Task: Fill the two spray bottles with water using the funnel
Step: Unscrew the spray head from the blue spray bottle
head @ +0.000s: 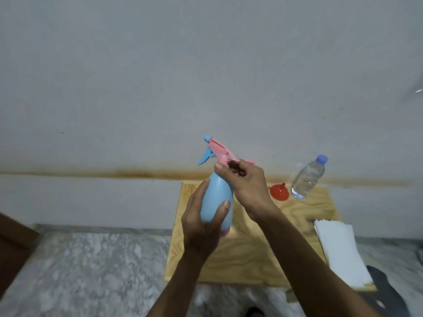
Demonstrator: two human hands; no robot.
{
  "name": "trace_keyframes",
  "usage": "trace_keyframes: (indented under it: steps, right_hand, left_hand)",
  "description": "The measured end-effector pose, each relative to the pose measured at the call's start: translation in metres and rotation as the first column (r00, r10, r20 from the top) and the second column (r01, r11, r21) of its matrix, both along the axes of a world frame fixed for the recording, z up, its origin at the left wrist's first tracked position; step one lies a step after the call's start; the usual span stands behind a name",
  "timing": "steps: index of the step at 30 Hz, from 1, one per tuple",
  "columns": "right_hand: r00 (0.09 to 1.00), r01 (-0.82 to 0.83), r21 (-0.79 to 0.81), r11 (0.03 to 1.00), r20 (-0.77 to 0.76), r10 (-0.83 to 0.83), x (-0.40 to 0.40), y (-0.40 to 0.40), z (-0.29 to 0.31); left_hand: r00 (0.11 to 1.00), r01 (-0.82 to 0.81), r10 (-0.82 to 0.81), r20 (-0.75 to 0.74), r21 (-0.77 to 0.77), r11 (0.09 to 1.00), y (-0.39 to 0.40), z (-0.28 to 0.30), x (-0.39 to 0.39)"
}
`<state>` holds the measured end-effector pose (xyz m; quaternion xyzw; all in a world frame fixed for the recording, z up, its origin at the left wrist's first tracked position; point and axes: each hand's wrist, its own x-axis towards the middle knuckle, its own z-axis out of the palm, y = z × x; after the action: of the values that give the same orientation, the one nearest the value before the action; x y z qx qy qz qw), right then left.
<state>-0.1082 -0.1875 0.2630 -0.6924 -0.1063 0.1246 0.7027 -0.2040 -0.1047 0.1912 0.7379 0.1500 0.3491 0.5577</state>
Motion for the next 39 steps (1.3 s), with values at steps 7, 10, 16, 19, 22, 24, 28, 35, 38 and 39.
trace_keyframes:
  steps: [7,10,16,19,22,24,28,35,38,39]
  right_hand:
    - [0.995,-0.09,0.052,0.995,0.039,0.088,0.012,-0.036,0.011]
    - [0.999,-0.039,0.107,0.994,0.009,0.038,0.017,-0.048,0.014]
    - [0.989,-0.143,0.108,0.984,-0.034,0.147,0.025,-0.07,0.014]
    - [0.991,-0.117,0.114,0.987,-0.057,0.124,0.024,-0.071,0.016]
    - [0.987,-0.136,0.114,0.984,-0.075,0.145,0.024,-0.069,0.013]
    - [0.984,-0.148,0.117,0.982,-0.08,0.157,0.022,-0.066,0.013]
    - [0.994,-0.094,0.129,0.987,-0.036,0.1,0.018,-0.059,0.014]
    - [0.99,-0.126,0.126,0.984,-0.051,0.133,0.013,-0.05,0.018]
    - [0.991,-0.133,0.119,0.984,0.003,0.134,0.01,-0.048,0.018]
    - [0.993,-0.121,0.13,0.984,0.002,0.122,0.008,-0.047,0.019]
  left_hand:
    - [1.0,0.028,-0.026,0.015,-0.114,0.993,-0.034,0.014,0.01]
    - [1.0,0.027,-0.026,0.013,-0.158,0.987,-0.05,0.019,0.015]
    - [0.999,0.044,-0.041,0.015,-0.224,0.974,-0.074,0.025,0.018]
    - [0.999,0.037,-0.034,0.016,-0.237,0.971,-0.081,0.028,0.02]
    - [1.0,0.008,-0.002,0.024,-0.258,0.966,-0.084,0.032,0.02]
    - [0.999,0.001,0.009,0.034,-0.268,0.963,-0.083,0.034,0.019]
    - [0.999,-0.019,0.031,0.043,-0.253,0.967,-0.079,0.038,0.018]
    - [0.996,-0.035,0.055,0.07,-0.265,0.964,-0.071,0.043,0.015]
    - [0.996,-0.043,0.061,0.068,-0.248,0.968,-0.07,0.043,0.014]
    - [0.995,-0.046,0.065,0.071,-0.248,0.968,-0.07,0.043,0.014]
